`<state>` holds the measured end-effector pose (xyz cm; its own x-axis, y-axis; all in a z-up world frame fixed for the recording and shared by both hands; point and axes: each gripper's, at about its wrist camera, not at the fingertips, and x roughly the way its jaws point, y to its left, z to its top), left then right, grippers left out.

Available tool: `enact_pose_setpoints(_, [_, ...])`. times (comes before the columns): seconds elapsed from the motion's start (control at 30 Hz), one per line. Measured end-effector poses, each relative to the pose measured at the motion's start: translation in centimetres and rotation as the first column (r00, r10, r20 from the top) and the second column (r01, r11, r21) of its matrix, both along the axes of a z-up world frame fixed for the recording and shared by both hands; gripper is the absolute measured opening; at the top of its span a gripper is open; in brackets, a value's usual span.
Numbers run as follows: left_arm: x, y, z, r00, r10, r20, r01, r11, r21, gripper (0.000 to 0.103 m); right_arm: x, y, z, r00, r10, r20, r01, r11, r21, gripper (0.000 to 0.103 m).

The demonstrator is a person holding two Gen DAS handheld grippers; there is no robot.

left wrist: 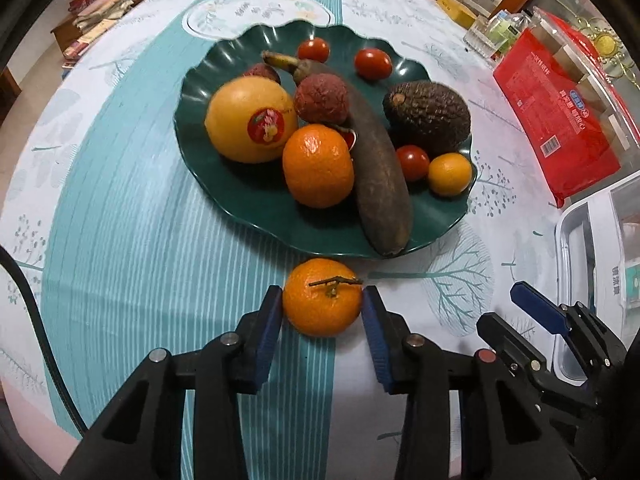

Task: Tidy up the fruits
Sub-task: 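Grasp the last tangerine with the left tool, then lower the tangerine onto the plate and open the left tool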

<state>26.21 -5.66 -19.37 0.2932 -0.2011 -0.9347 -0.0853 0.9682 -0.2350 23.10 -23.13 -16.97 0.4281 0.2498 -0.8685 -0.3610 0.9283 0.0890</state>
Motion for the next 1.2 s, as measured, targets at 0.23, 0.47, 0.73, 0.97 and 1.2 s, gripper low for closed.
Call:
enact_pose_setpoints(0.23, [-0.9,-0.1,3.1,0.999,-0.008,0.051,0.007,1.000,0.015,0.039,-0.1,-0.3,0.5,1.000,-0.001,0.015,0.001,1.000,0.026,0.048])
enact_pose_setpoints(0.47, [0.7,-0.1,6.6,0.990,0.013,0.139,-0.014,1.000,0.005,0.039,0.0,-0.4,-0.2,1.000,0.018,-0.005,-0.018,0.999,0.043,0.048])
enact_pose_setpoints(0.73, [5.8,-0.7,7.9,0.979,0.024,0.204,-0.028,0.999,0.019,0.039,0.7,-1.4,-0.6,0.999,0.041,-0.007,-0.040,0.997,0.072,0.051])
enact_pose_setpoints(0.97, [9.0,-1.4,6.2,0.976,0.016,0.218,-0.020,1.000,0.017,0.039,1.6,-2.9,-0.5,1.000,0.010,0.019,-0.012,0.995,0.100,0.060])
enact_pose_setpoints(1.2, [9.3,-1.8,4.8,0.984,0.012,0.179,-0.007,1.000,-0.028,0.047,1.8,-3.6,-0.4,0.999,-0.038,0.022,0.036,0.996,0.082,0.062])
